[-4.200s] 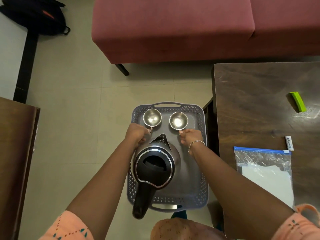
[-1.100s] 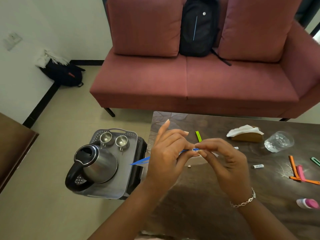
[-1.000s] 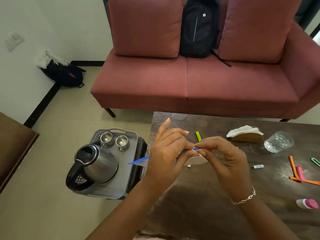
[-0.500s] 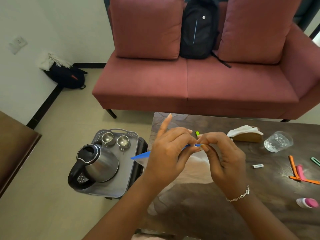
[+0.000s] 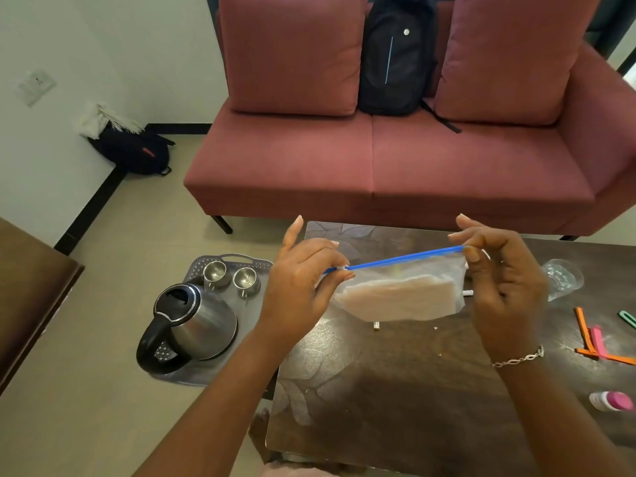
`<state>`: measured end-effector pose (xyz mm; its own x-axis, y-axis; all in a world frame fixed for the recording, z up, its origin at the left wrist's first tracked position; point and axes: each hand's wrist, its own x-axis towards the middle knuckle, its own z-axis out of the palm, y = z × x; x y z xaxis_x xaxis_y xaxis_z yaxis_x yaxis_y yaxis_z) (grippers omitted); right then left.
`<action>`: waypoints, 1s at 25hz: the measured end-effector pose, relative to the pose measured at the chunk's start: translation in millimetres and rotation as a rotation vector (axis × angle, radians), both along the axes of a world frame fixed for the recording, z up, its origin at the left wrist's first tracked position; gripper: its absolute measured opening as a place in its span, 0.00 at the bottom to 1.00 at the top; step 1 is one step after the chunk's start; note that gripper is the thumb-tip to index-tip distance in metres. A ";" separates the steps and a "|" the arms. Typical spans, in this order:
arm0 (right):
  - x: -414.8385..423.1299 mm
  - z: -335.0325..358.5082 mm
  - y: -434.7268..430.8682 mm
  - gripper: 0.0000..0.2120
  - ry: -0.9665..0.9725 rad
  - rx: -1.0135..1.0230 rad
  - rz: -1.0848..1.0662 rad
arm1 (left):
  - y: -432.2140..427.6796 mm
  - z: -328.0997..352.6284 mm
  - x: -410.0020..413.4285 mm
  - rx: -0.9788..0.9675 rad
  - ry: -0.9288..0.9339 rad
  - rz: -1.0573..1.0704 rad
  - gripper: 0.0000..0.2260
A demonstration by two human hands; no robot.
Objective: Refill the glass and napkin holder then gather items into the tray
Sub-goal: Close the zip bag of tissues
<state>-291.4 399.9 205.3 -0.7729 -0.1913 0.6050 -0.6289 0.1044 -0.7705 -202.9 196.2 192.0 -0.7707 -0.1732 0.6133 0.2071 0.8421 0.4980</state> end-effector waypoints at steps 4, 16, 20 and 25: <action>-10.5 1.1 5.3 0.11 -0.004 -0.046 -0.052 | -14.0 -0.9 1.7 0.004 -0.021 0.025 0.07; -22.9 0.6 1.1 0.05 -0.420 -0.154 0.146 | -16.4 24.4 2.7 0.570 -0.054 0.028 0.03; -22.9 -17.1 -2.3 0.20 -0.633 -0.031 0.354 | -22.0 32.6 -2.1 0.737 -0.019 0.025 0.03; -19.1 -18.4 -23.9 0.03 -0.690 -0.034 0.365 | -27.6 36.6 -0.1 0.880 0.014 -0.017 0.02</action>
<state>-310.5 376.0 187.0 -0.8682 -0.4959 0.0200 0.0040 -0.0472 -0.9989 -203.0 168.7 228.6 -0.7708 -0.5759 0.2726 0.2276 0.1508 0.9620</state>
